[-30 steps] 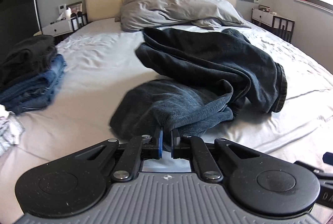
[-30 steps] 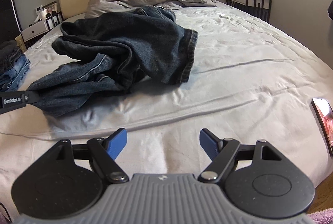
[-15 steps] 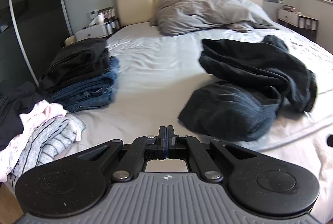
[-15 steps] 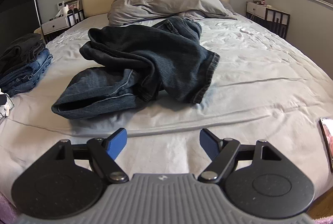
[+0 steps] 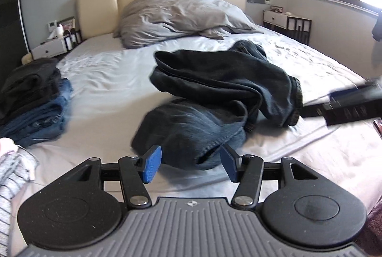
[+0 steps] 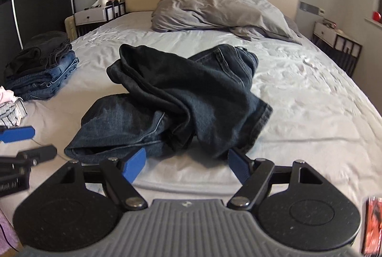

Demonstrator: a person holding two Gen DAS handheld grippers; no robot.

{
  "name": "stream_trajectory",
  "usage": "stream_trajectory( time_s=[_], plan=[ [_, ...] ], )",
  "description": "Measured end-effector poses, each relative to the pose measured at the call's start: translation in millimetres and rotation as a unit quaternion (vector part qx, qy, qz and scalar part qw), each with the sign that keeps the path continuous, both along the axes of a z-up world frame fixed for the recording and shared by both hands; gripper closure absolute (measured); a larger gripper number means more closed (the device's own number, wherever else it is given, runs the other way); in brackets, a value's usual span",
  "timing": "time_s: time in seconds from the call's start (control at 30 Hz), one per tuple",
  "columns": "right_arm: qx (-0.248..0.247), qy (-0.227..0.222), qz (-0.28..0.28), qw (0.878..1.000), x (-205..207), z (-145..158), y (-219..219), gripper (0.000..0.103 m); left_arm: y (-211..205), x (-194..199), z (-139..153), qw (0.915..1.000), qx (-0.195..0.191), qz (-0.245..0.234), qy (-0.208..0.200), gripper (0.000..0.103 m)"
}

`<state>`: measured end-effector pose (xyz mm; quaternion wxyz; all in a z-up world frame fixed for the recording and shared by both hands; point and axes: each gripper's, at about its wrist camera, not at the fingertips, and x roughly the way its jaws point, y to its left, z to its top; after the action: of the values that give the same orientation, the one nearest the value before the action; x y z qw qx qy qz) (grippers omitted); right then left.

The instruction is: Fold clothes

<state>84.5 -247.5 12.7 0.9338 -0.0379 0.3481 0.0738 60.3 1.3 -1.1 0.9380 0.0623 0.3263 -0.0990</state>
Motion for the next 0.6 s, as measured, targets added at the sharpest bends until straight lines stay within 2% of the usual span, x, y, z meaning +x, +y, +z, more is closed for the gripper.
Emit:
stream_trajectory(
  time_s=[0.07,0.23,0.3,0.33,0.37,0.47,0.6],
  plan=[
    [-0.007,-0.001,0.014,1.0,14.2,3.1,-2.5,0.035,-7.3,6.8,-3.7,1.0,-0.002,-0.007,0.004,0.049],
    [-0.022,-0.002,0.041,0.999,58.6,2.5,-10.1,0.035,-25.7,23.7,-13.1,0.9995,-0.006,-0.025,0.016,0.047],
    [-0.029,-0.002,0.05,0.998,74.2,1.2,-13.3,0.035,-14.8,7.0,-41.7,0.9993,-0.007,-0.029,0.021,0.047],
    [-0.036,-0.003,0.057,0.998,76.8,1.3,-14.0,0.035,-18.8,10.0,-44.7,0.9993,-0.002,-0.03,0.021,0.045],
    [-0.045,-0.005,0.066,0.997,86.1,0.1,-13.9,0.035,-22.7,12.9,-47.8,0.9994,0.006,-0.028,0.018,0.041],
    [-0.062,-0.005,0.092,0.994,112.0,-3.8,-13.3,0.035,-28.0,23.8,-59.3,0.9992,0.033,-0.019,0.013,0.039],
    [-0.06,-0.005,0.108,0.992,141.0,-8.9,-10.7,0.035,-20.0,39.2,-73.2,0.9993,0.026,-0.002,0.026,0.039]
  ],
)
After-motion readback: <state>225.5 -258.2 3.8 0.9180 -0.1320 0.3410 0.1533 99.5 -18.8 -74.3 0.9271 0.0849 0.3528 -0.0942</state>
